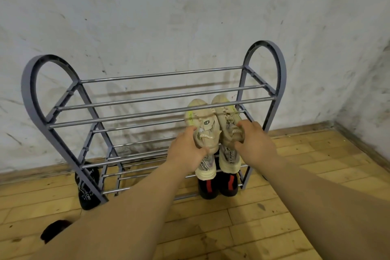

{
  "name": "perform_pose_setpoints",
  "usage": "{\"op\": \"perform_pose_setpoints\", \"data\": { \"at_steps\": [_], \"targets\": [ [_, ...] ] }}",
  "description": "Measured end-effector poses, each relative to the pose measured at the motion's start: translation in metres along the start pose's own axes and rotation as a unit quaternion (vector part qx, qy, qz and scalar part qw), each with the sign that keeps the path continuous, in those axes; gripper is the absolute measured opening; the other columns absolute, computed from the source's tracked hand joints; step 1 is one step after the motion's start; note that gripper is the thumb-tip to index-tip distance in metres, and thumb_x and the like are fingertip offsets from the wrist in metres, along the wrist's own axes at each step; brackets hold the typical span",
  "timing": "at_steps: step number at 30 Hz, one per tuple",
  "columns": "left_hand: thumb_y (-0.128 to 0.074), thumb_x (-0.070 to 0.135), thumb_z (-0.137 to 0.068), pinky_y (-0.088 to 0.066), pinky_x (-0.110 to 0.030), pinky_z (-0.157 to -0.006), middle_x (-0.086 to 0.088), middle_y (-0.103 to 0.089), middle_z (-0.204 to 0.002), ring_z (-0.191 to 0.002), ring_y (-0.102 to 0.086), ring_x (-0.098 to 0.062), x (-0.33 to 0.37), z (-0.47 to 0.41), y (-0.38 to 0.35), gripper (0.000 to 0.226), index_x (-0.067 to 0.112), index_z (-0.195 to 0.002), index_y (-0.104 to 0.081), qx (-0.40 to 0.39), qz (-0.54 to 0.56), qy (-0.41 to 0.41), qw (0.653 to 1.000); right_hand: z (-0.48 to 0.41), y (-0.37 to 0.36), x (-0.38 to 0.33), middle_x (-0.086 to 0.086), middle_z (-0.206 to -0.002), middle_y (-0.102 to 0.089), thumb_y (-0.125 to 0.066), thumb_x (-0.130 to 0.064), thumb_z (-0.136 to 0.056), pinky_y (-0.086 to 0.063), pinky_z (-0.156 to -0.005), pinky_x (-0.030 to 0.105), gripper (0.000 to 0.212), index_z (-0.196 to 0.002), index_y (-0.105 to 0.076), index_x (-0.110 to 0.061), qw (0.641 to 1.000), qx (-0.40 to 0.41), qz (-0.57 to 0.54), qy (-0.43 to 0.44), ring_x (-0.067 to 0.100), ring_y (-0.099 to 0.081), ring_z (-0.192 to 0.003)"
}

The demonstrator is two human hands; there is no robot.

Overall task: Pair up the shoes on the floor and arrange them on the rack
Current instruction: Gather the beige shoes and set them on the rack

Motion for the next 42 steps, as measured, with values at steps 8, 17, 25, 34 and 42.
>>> {"op": "perform_pose_setpoints", "data": {
  "at_steps": [8, 17, 25, 34, 42],
  "targets": [
    [-0.075, 0.028, -0.092, -0.049, -0.042, -0.106, -0.002, -0.056, -0.144, -0.128, -0.057, -0.022, -0.001, -0.004, -0.007, 0.070, 0.028, -0.151, -0.037, -0.001, 0.028, -0.023, 0.999, 0.000, 0.002, 0.014, 0.000, -0.082, -0.063, -0.055, -0.009, -0.090, -0.033, -0.047, 0.028, 0.051, -0.139, -0.045, -0.017, 0.997, 0.029, -0.048, -0.056, 0.018, -0.058, -0.067],
    [-0.073, 0.035, -0.091, -0.043, -0.045, -0.112, 0.001, -0.042, -0.159, -0.141, -0.048, -0.026, 0.011, -0.001, -0.020, 0.083, 0.036, -0.159, -0.024, -0.056, 0.002, -0.067, 0.996, -0.001, 0.002, 0.019, 0.001, -0.088, -0.065, -0.054, -0.013, -0.092, -0.035, -0.049, 0.028, 0.048, -0.139, -0.046, -0.019, 0.994, 0.033, -0.072, -0.069, 0.018, -0.060, -0.072],
    [-0.069, 0.043, -0.088, -0.035, -0.065, -0.113, -0.014, -0.054, -0.149, -0.130, -0.055, -0.040, 0.010, -0.003, -0.030, 0.096, 0.046, -0.159, -0.004, -0.130, -0.079, -0.052, 0.987, 0.005, 0.006, 0.016, -0.003, -0.085, -0.061, -0.063, -0.013, -0.085, -0.054, -0.067, 0.038, 0.022, -0.104, -0.053, -0.019, 0.993, 0.032, -0.099, -0.060, 0.021, -0.061, -0.079],
    [-0.061, 0.048, -0.085, -0.012, -0.063, -0.124, 0.001, 0.010, -0.174, -0.160, -0.004, -0.031, 0.012, -0.007, -0.041, 0.093, 0.055, -0.158, -0.005, -0.144, -0.145, -0.091, 0.975, -0.005, 0.005, 0.026, 0.007, -0.147, -0.042, -0.064, -0.013, -0.087, -0.043, -0.085, 0.030, 0.059, -0.143, -0.047, -0.018, 0.994, 0.014, -0.099, -0.034, 0.025, -0.056, -0.112],
    [-0.064, 0.042, -0.083, -0.020, -0.063, -0.121, 0.000, 0.008, -0.175, -0.158, -0.016, -0.031, 0.010, -0.009, -0.039, 0.092, 0.054, -0.158, -0.012, -0.159, -0.152, -0.076, 0.973, -0.008, -0.005, 0.023, 0.004, -0.160, -0.028, -0.071, -0.017, -0.087, -0.040, -0.097, 0.029, 0.082, -0.157, -0.030, -0.026, 0.992, -0.051, -0.115, -0.030, 0.026, -0.044, -0.138]
  ]
}}
Point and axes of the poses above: each hand's wrist, its own z-axis away from the middle knuckle, its own y-axis out of the back of the hand, x = y × z, the point moved 4 cm from there along -z, towards the middle knuckle
